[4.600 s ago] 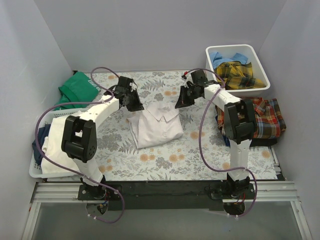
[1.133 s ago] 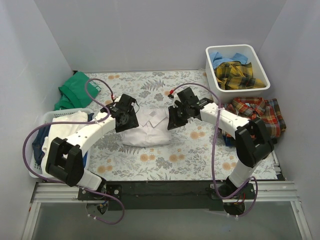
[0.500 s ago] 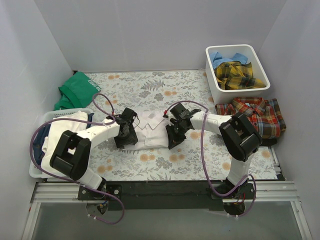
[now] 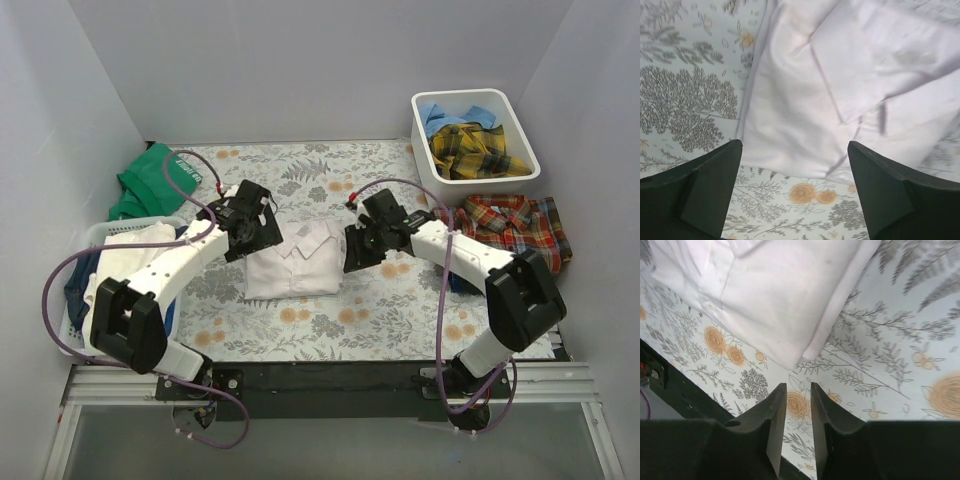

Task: Fold and stack the long sleeve shirts
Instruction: Fold the shirt, then neatly place the folded shirt to the corner

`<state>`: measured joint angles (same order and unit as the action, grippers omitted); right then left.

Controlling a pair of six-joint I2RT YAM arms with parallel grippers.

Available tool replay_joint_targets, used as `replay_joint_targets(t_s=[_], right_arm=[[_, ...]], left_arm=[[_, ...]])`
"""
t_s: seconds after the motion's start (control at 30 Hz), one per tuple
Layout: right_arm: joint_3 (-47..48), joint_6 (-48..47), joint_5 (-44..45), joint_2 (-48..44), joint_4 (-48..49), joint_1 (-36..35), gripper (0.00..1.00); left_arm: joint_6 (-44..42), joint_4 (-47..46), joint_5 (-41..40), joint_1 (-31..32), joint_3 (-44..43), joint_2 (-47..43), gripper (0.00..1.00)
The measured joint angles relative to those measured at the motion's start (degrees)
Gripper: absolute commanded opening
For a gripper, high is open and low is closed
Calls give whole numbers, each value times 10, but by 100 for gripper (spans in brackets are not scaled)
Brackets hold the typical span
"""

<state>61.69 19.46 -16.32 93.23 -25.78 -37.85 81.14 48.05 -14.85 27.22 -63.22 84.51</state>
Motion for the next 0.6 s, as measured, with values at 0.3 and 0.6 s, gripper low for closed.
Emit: replay_joint_targets(t_s=[0.3, 0.6], right_arm=[[-1, -2, -27, -17, 27, 81, 98], [-11, -3, -126, 60, 123, 96, 99]], left_arm=[[-22, -42, 45, -108, -11, -67, 98], [-53, -85, 109, -152, 27, -61, 98]])
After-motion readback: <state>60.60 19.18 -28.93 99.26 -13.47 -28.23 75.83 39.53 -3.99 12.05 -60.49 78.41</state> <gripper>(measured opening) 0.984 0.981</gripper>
